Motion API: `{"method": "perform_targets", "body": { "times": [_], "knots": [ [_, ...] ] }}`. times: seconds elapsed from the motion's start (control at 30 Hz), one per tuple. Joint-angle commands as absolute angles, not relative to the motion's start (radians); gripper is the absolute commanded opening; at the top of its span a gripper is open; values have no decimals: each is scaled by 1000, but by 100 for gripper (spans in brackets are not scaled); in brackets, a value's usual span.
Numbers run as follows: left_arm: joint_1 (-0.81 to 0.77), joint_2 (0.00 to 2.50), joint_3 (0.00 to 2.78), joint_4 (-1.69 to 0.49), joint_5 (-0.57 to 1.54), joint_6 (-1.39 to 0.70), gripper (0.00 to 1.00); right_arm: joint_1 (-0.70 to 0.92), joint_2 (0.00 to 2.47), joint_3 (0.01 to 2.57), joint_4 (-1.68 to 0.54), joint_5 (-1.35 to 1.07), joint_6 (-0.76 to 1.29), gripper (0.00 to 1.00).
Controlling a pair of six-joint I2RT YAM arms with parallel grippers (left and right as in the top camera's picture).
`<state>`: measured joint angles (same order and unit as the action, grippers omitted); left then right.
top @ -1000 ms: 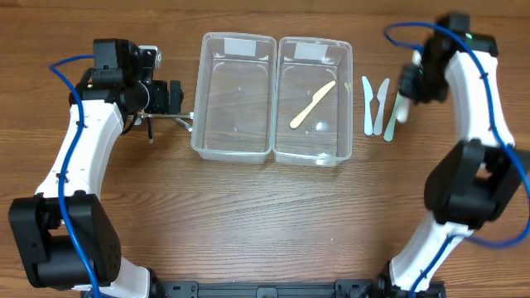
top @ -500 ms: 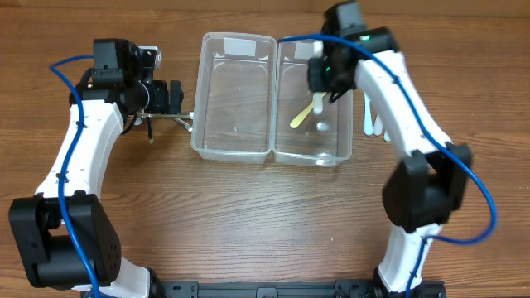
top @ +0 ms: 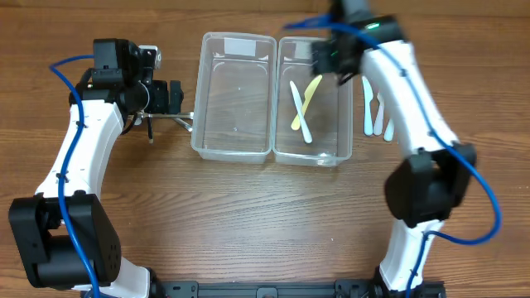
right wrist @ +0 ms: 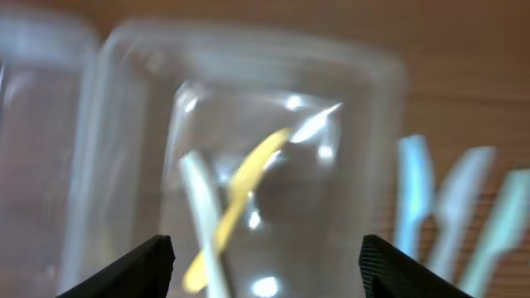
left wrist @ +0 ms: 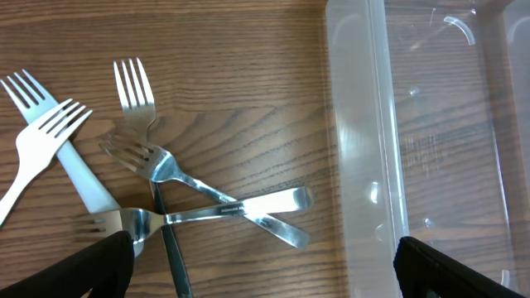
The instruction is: Pack container
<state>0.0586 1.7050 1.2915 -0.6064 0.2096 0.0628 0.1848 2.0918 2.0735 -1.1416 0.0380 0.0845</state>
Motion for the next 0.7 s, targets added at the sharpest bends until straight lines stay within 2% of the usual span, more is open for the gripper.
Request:
{"method": "perform_targets", "body": {
  "times": [0.0,0.07,0.2,0.33,0.67],
  "knots": [
    [54,1713,1319,-605,226,83,100,8,2034,2108,-1148,78,118,74],
    [54,1713,1319,-605,226,83,100,-61,2040,2091,-1163,41,135,73],
    [54,1713,1319,-605,226,83,100,-164,2077,2058,-1201,-49,135,63],
    [54,1713,1319,-605,226,83,100,-192,2103,1971,-1181,-54,135,64],
    [54,1713,1319,-605,226,83,100,-192,2106,1689,-1014,6,212,56]
  ]
}}
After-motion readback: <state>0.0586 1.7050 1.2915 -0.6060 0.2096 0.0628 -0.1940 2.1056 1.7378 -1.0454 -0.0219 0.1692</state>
